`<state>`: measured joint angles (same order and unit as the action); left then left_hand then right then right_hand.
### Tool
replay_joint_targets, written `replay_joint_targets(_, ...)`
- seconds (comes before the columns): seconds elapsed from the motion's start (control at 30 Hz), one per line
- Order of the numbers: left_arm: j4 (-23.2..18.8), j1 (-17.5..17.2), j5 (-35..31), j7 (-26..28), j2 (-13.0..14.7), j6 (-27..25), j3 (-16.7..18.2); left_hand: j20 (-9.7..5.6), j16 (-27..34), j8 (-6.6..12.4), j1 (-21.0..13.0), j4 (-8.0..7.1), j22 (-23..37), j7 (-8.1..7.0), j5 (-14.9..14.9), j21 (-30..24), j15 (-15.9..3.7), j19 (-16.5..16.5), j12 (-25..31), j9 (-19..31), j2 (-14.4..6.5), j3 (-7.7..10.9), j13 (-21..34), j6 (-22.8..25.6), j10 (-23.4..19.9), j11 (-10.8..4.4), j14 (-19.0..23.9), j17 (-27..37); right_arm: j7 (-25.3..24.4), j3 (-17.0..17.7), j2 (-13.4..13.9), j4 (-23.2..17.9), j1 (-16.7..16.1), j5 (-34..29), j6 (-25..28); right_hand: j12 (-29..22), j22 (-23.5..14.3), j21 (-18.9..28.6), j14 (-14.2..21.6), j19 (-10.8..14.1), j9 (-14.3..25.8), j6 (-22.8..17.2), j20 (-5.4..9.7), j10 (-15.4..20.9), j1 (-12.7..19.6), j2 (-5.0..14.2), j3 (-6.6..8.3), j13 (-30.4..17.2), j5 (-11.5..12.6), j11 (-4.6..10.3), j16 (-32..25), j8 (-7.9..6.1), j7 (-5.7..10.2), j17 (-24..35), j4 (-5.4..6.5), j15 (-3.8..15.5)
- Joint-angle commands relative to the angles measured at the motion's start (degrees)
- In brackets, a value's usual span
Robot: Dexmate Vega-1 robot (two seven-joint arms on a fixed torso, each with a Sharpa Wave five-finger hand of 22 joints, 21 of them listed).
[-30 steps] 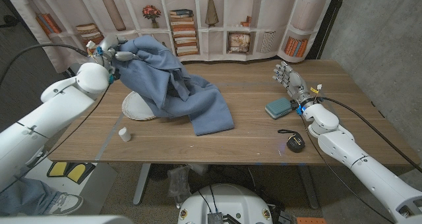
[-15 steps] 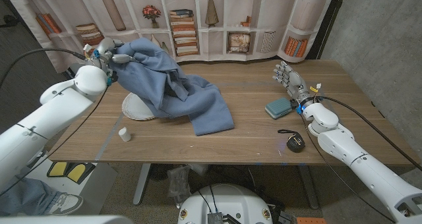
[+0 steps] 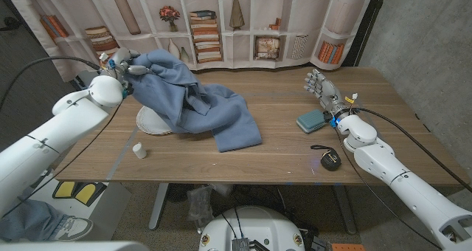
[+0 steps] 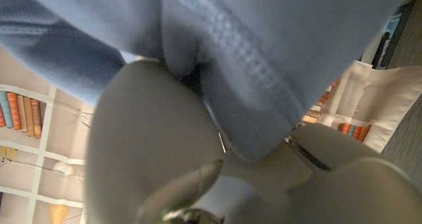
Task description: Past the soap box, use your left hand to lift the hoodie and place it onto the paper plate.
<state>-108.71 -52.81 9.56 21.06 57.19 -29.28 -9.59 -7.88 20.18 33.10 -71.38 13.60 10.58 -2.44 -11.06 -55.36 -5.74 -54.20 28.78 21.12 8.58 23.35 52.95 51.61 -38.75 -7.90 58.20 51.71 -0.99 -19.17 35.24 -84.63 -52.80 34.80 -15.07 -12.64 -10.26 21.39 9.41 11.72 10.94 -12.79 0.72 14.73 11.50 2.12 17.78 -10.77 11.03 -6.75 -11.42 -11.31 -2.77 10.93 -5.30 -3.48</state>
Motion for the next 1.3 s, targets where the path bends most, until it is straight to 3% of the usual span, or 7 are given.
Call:
replay_joint_targets(0.03, 2.20, 1.57, -0.09, -0.09, -0.14, -0.73, -2.58, -3.09, -0.31, 0.32, -8.42, -5.67, 0.06, 5.87, -0.23, -0.65, -5.98, 0.36, -0.42, -0.01, -8.66, 6.20, 0.33, 6.52, -0.63, 0.12, 4.00, 0.23, 0.01, -0.38, 0.01, 0.16, 0.37, 0.03, 0.99, -0.20, -0.18, -0.19, 0.32, 0.46, 0.11, -0.53, -0.17, 0.36, -0.09, 0.47, 0.11, -0.25, -0.18, 0.25, 0.16, -0.10, 0.10, 0.18, -0.18, 0.00)
replay_joint_targets(0.83, 5.15, 0.16, 1.88, 0.80, -0.75, -1.20, -4.11, -2.60, -0.85, 0.31, -8.34, -5.59, -0.19, 6.02, -0.21, -0.81, -5.64, 1.73, -0.84, -0.17, -8.40, 7.09, 0.62, 6.65, -0.84, 0.30, 3.96, 0.56, 0.42, -1.29, 0.01, 0.38, 1.03, 0.01, 2.56, -0.19, -0.20, -0.57, 0.33, 0.61, 0.12, -0.54, -0.21, 0.40, -0.08, 0.53, 0.06, -0.26, -0.18, 0.16, 0.17, -0.11, 0.13, 0.18, -0.22, -0.04)
replay_joint_targets(1.3, 8.43, 2.44, 2.85, -0.24, -1.88, -1.80, -6.64, -2.54, -1.10, 0.26, -8.30, -5.58, -0.19, 6.20, -0.18, -1.23, -5.70, 2.01, -1.08, -0.23, -8.31, 7.49, 0.78, 6.59, -0.93, 0.28, 3.95, 0.78, -0.42, -0.92, 0.18, -0.43, -0.09, 0.31, 2.65, -0.20, -0.21, -0.78, 0.28, 0.68, 0.12, -0.54, -0.23, 0.44, -0.10, 0.53, 0.01, -0.26, -0.18, 0.13, 0.20, -0.10, 0.15, 0.17, -0.24, 0.05)
